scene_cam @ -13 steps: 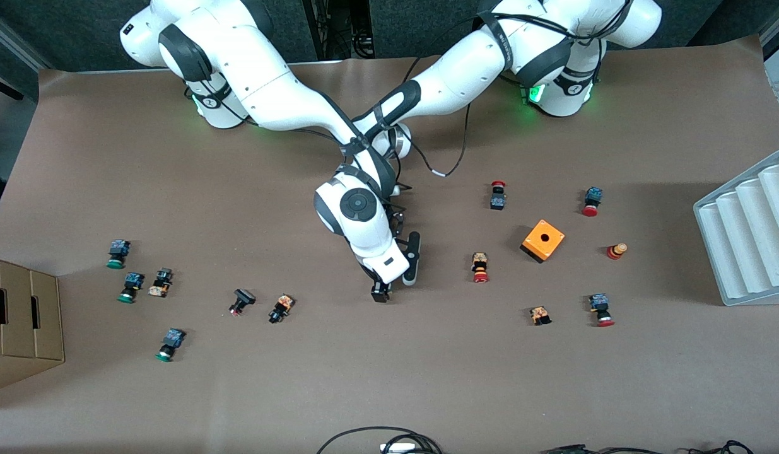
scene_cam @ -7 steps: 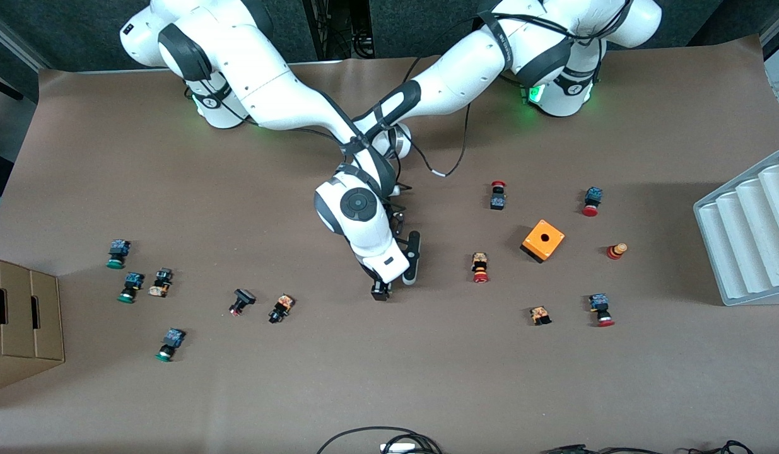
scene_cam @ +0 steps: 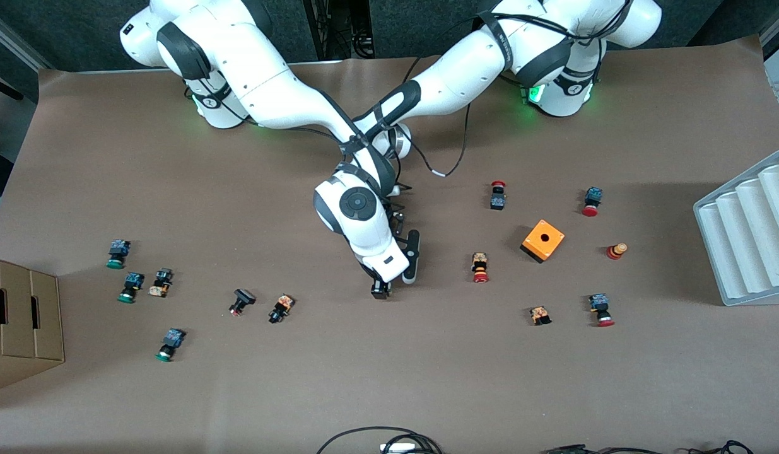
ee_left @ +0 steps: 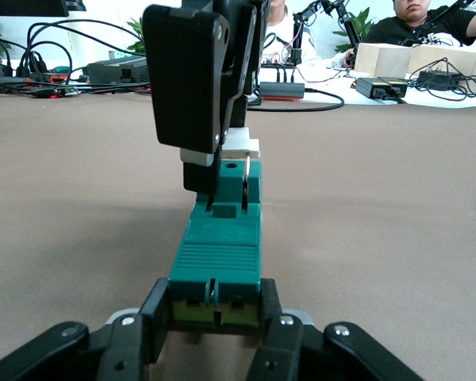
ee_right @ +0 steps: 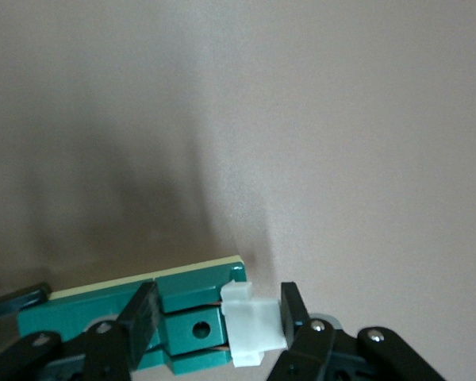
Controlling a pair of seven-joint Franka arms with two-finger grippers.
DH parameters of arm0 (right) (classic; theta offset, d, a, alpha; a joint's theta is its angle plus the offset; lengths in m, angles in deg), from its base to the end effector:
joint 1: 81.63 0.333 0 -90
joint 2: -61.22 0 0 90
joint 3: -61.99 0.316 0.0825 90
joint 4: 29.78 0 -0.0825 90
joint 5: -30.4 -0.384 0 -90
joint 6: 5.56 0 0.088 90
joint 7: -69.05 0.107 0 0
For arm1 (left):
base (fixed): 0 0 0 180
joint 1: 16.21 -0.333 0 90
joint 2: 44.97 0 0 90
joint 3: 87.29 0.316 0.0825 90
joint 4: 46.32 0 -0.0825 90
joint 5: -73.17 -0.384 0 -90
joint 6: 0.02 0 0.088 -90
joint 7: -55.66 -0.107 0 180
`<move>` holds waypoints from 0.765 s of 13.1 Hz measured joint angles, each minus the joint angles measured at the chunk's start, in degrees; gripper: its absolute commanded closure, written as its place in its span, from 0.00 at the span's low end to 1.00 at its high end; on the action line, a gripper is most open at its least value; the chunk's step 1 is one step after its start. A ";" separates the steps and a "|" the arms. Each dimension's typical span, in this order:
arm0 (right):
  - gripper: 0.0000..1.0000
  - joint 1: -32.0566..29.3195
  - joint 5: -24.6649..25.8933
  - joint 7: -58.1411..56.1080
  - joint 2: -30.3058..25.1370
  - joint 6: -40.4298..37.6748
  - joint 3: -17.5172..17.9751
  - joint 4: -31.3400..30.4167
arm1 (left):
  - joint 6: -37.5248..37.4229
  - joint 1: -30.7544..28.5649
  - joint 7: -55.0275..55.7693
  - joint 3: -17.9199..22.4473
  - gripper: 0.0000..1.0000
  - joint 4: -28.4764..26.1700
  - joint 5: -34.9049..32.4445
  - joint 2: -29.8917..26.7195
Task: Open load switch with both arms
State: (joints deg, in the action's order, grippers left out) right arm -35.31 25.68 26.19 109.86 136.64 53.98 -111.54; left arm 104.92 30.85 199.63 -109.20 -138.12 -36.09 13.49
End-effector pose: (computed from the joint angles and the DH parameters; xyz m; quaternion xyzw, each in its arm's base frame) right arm 0.5717 0.4797 0.2114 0.7554 0.6461 0.1061 0.0253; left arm 0.3331 -0.5731 0.0625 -0.8168 -0.0507 -0.5744 0.0190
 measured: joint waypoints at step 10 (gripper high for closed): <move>0.36 -0.01 0.00 -0.10 -0.72 0.14 0.00 -0.71 | -0.01 0.01 -0.01 0.00 0.72 0.00 -0.04 0.01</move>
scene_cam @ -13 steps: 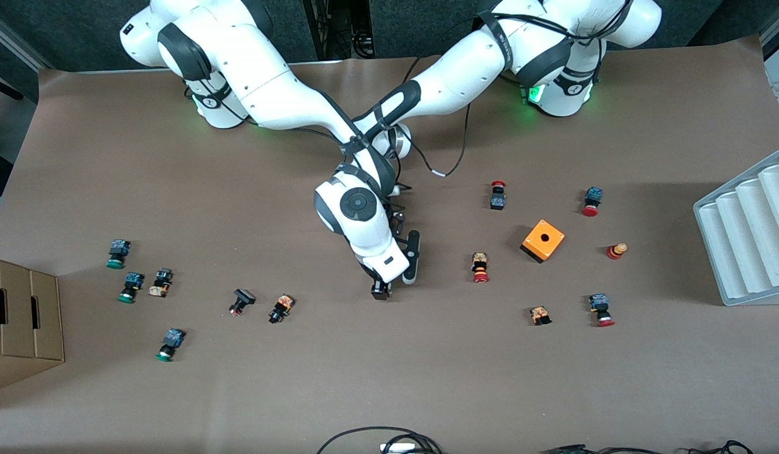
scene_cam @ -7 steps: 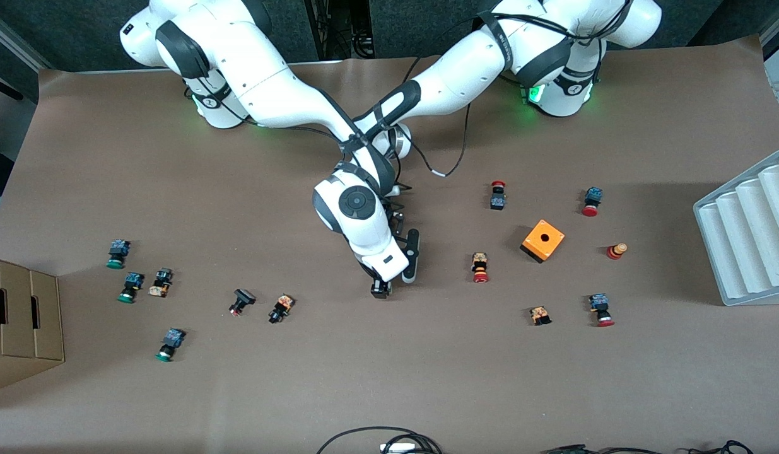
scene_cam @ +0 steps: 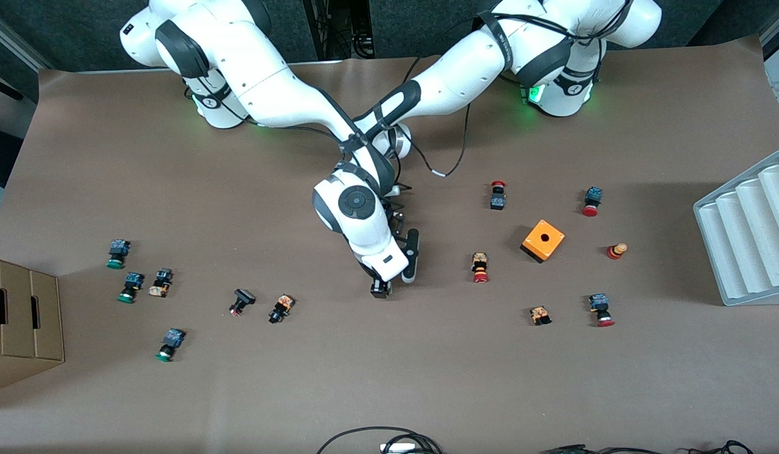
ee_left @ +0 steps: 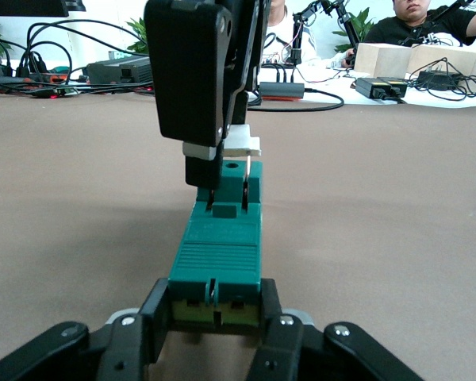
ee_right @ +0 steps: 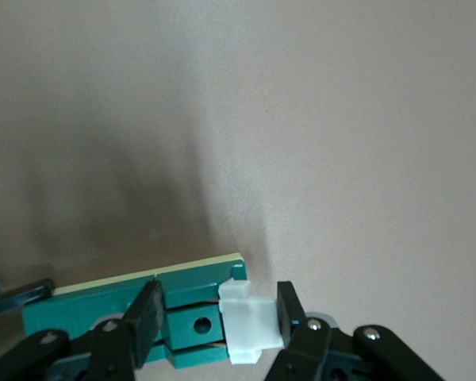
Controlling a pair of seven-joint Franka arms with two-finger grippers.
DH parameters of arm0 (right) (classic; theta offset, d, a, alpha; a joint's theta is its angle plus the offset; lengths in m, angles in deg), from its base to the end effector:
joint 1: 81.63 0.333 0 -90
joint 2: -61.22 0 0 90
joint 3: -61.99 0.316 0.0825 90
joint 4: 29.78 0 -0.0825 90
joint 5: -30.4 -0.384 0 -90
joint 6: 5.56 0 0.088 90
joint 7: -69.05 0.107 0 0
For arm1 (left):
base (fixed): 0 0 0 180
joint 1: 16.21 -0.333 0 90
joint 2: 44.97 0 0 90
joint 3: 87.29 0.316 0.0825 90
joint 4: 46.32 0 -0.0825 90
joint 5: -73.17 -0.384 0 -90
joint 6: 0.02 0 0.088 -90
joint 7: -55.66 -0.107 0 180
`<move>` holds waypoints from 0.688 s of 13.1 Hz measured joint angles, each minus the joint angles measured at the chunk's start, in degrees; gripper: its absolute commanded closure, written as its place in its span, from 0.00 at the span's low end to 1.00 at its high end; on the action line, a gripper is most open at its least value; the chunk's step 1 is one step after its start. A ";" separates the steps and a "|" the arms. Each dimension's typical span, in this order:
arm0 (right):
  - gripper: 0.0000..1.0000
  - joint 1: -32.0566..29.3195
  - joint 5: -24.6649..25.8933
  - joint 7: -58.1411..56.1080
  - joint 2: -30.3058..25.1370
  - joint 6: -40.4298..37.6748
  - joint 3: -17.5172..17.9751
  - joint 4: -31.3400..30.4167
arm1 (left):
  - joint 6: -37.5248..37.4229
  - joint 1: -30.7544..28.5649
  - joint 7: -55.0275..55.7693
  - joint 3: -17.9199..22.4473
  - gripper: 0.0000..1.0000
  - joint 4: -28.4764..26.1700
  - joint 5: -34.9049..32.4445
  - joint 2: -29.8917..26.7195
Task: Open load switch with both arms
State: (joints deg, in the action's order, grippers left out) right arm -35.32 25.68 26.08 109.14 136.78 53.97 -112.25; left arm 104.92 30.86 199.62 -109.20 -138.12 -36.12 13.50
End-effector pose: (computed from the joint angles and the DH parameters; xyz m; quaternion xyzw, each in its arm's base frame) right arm 0.5709 0.4781 0.2154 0.7552 0.6461 0.1074 0.0250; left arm 0.3329 -0.5732 0.0624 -0.8167 -0.0503 -0.5745 0.0190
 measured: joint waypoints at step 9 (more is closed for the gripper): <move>0.37 -0.08 0.00 -0.07 -0.58 0.00 -0.09 -0.74 | -0.01 0.00 0.00 0.00 0.72 0.00 -0.01 0.00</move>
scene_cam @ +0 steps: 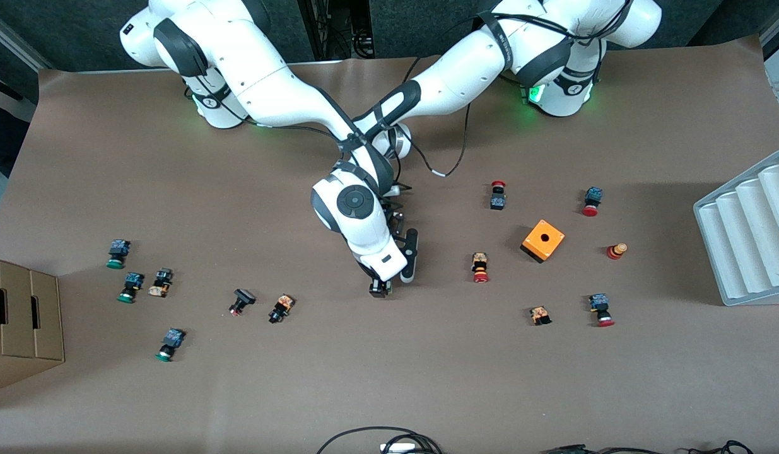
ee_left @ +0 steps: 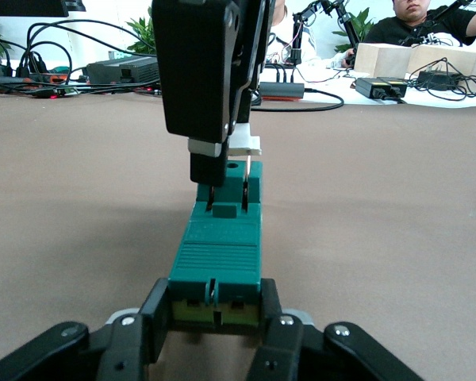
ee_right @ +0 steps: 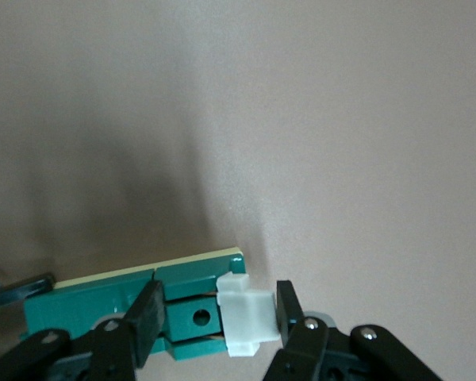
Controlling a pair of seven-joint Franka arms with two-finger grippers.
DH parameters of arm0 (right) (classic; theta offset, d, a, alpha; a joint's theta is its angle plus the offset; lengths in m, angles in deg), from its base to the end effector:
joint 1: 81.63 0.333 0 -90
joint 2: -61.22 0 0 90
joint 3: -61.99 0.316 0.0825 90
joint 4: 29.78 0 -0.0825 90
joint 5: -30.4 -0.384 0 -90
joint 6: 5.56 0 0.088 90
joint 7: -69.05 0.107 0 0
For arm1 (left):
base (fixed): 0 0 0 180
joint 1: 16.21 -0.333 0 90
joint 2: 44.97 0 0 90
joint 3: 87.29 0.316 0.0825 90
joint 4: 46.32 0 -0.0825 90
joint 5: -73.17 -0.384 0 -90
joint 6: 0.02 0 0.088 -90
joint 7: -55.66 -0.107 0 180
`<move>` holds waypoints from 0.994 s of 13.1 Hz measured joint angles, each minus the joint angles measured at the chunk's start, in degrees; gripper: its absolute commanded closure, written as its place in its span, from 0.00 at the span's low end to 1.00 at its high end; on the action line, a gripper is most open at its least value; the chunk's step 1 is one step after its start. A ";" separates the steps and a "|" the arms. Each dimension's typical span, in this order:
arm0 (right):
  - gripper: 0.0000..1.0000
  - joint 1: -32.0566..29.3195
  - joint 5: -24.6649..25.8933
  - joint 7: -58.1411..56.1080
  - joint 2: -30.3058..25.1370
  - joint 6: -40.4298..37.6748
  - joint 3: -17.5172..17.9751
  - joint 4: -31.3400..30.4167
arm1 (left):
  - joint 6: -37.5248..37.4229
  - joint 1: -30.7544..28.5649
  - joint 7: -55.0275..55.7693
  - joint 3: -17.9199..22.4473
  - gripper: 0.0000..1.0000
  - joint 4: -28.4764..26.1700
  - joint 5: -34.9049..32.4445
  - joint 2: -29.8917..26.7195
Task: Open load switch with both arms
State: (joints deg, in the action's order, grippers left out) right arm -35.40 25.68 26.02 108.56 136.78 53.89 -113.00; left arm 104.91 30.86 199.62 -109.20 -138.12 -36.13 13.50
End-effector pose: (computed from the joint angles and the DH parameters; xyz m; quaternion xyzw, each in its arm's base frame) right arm 0.5707 0.4748 0.2170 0.7562 0.6453 0.1059 0.0253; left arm 0.3330 -0.5732 0.0625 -0.8167 -0.0503 -0.5746 0.0190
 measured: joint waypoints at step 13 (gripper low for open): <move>0.39 -0.07 0.18 -0.14 -1.34 0.01 -0.42 -1.91 | -0.03 0.01 0.00 0.00 0.72 0.00 0.00 0.00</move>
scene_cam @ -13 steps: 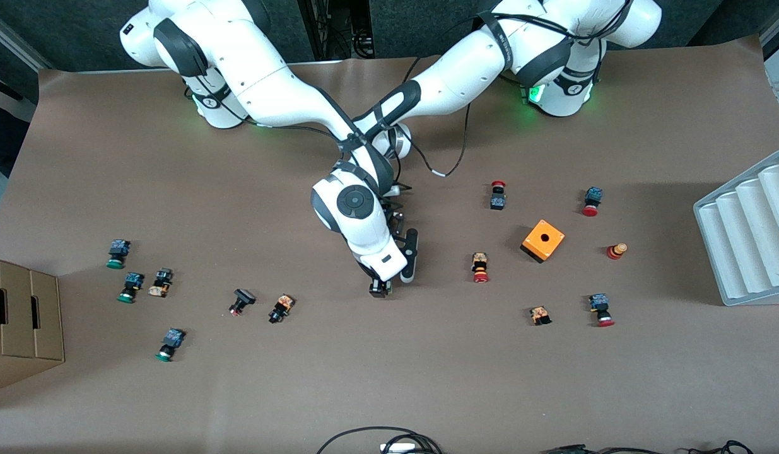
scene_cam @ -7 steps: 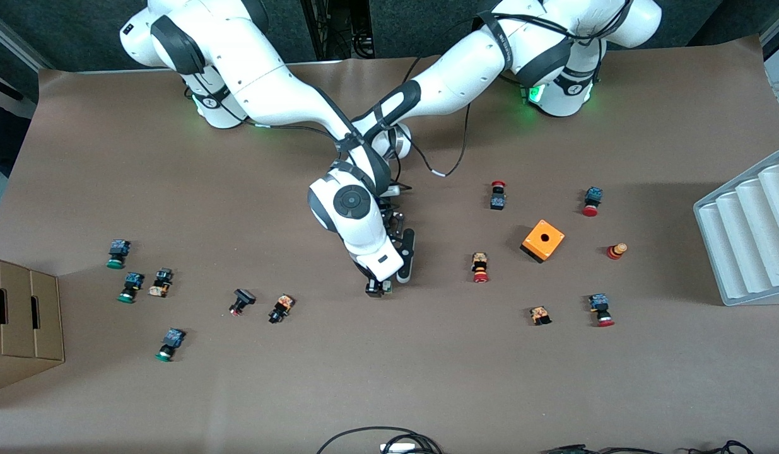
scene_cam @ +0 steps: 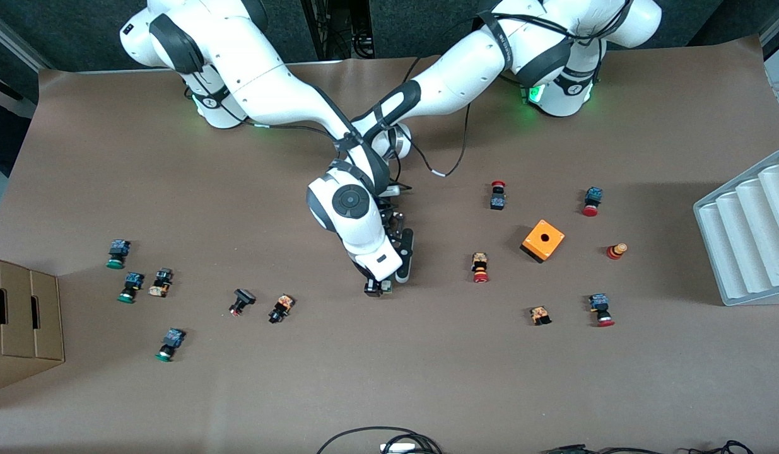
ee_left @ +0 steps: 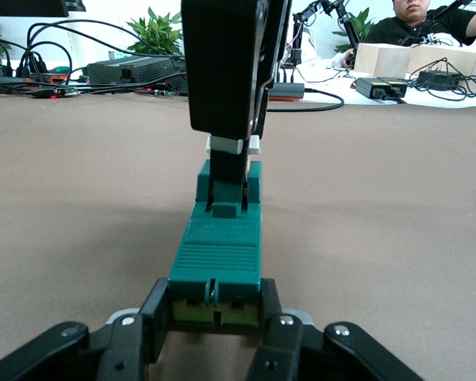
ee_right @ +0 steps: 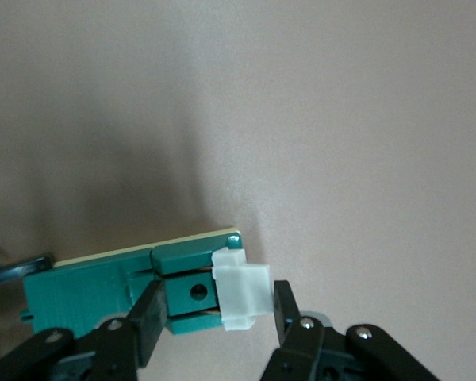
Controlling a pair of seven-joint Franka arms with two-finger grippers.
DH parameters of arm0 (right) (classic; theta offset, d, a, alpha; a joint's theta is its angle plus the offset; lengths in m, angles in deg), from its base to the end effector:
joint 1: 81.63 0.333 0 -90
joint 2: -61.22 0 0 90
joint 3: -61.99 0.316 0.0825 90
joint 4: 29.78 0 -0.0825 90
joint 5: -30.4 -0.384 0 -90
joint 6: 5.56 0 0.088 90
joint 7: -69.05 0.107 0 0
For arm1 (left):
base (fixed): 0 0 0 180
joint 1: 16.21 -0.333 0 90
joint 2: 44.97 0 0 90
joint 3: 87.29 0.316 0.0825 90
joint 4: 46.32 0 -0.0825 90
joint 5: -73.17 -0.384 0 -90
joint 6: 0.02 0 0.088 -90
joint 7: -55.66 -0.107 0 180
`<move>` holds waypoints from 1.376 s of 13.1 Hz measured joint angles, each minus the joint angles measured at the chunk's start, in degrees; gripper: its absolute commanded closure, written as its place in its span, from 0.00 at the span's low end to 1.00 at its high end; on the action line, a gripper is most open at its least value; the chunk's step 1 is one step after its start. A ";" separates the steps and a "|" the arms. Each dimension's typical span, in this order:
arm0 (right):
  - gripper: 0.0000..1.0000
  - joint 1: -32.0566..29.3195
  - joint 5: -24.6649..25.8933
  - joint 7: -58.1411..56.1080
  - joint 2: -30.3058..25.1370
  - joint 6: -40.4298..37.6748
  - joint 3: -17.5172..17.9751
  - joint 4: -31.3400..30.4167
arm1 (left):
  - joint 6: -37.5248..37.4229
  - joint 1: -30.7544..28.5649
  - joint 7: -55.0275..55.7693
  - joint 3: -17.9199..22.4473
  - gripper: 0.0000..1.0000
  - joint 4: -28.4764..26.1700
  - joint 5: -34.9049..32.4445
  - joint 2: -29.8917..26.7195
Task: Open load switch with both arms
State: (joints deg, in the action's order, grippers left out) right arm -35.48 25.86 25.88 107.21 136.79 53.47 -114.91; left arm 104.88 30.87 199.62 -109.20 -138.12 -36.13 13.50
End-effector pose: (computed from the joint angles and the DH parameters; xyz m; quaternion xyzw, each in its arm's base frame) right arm 0.5701 0.4655 0.2198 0.7580 0.6438 0.1012 0.0285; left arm 0.3329 -0.5732 0.0625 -0.8165 -0.0503 -0.5748 0.0190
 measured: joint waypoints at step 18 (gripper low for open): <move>0.41 0.08 0.38 -0.08 -0.98 0.00 0.30 -0.93 | -0.07 0.02 0.11 0.00 0.72 0.00 0.00 0.01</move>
State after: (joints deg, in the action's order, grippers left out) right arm -35.40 26.24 25.80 106.24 136.79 53.77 -115.84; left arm 104.81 30.90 199.74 -109.20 -138.12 -36.12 13.52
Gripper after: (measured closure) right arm 0.410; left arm 0.511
